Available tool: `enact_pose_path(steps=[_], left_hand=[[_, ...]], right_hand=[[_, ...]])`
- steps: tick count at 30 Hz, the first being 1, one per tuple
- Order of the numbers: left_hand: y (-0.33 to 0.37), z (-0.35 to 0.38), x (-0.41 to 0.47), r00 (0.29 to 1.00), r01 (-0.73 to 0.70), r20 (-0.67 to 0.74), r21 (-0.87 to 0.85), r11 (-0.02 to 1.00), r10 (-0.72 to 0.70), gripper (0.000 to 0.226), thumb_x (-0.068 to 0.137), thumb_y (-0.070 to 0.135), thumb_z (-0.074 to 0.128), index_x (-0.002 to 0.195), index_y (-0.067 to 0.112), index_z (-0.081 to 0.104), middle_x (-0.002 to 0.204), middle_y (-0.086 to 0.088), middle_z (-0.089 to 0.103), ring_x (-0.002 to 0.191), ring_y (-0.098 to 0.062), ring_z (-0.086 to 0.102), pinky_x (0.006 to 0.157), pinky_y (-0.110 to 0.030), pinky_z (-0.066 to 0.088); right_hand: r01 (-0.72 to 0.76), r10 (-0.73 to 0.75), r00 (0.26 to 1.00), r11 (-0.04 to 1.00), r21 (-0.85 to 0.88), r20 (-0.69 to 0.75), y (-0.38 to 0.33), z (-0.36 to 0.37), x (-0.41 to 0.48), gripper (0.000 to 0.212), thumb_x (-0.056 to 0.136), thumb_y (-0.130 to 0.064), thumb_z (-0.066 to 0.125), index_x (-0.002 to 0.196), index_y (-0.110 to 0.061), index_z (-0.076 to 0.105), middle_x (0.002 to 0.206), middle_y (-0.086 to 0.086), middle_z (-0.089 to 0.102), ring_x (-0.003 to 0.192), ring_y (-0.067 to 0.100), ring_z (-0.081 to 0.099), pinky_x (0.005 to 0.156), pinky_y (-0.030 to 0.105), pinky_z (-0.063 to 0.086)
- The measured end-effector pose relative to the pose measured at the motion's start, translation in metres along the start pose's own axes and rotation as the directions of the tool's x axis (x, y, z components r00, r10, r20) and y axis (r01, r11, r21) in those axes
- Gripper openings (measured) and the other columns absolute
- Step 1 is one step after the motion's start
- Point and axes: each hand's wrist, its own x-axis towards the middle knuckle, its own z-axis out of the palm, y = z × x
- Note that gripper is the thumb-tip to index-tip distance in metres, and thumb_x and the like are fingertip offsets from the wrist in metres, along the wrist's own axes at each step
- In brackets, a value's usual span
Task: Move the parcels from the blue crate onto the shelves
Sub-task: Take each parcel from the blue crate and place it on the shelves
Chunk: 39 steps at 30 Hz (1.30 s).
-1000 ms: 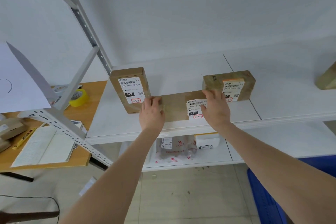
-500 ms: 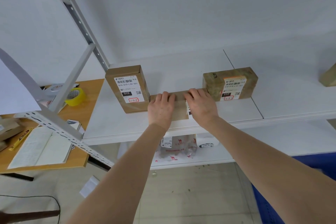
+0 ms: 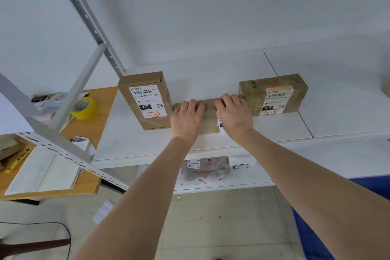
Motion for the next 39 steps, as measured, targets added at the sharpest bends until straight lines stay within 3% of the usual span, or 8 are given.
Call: enact_pose_path(steps=[12, 32, 36, 39], left_hand=[[-0.007, 0.012, 0.023, 1.0, 0.009, 0.005, 0.043, 0.999, -0.009, 0.034, 0.05, 0.001, 0.078, 0.074, 0.02, 0.065, 0.069, 0.001, 0.054, 0.059, -0.019, 0.052, 0.046, -0.023, 0.024], [-0.01, 0.019, 0.037, 0.997, 0.028, 0.066, 0.018, 0.999, -0.029, 0.039, 0.043, 0.004, 0.083, 0.074, 0.02, 0.065, 0.07, 0.002, 0.056, 0.061, -0.018, 0.055, 0.046, -0.022, 0.023], [-0.01, 0.023, 0.036, 0.999, 0.026, 0.043, 0.031, 0.999, -0.027, 0.034, 0.048, 0.002, 0.079, 0.075, 0.018, 0.065, 0.071, -0.001, 0.056, 0.061, -0.021, 0.055, 0.047, -0.024, 0.035], [-0.011, 0.026, 0.033, 0.997, 0.033, 0.068, 0.004, 0.999, -0.033, 0.035, 0.052, 0.005, 0.077, 0.084, 0.016, 0.067, 0.078, -0.003, 0.058, 0.067, -0.024, 0.057, 0.057, -0.028, 0.046]], right_hand=[[-0.008, 0.008, 0.997, 1.0, -0.002, -0.073, 0.005, 0.017, 0.025, 0.053, 0.032, 0.008, 0.078, 0.08, -0.006, 0.061, 0.079, 0.012, 0.056, 0.066, 0.031, 0.055, 0.055, 0.035, 0.046], [-0.063, 0.063, 0.998, 0.998, -0.015, -0.003, 0.004, 0.021, 0.038, 0.058, 0.025, 0.007, 0.079, 0.079, -0.008, 0.061, 0.078, 0.011, 0.056, 0.065, 0.03, 0.055, 0.054, 0.033, 0.044], [-0.078, 0.08, 0.996, 0.996, -0.033, 0.042, 0.002, 0.019, 0.039, 0.06, 0.027, 0.006, 0.08, 0.082, -0.008, 0.061, 0.081, 0.011, 0.056, 0.069, 0.031, 0.055, 0.057, 0.034, 0.045], [-0.088, 0.092, 0.992, 0.995, -0.049, 0.087, 0.002, 0.019, 0.037, 0.061, 0.029, 0.001, 0.083, 0.085, -0.01, 0.062, 0.086, 0.009, 0.058, 0.073, 0.029, 0.057, 0.06, 0.035, 0.046]])
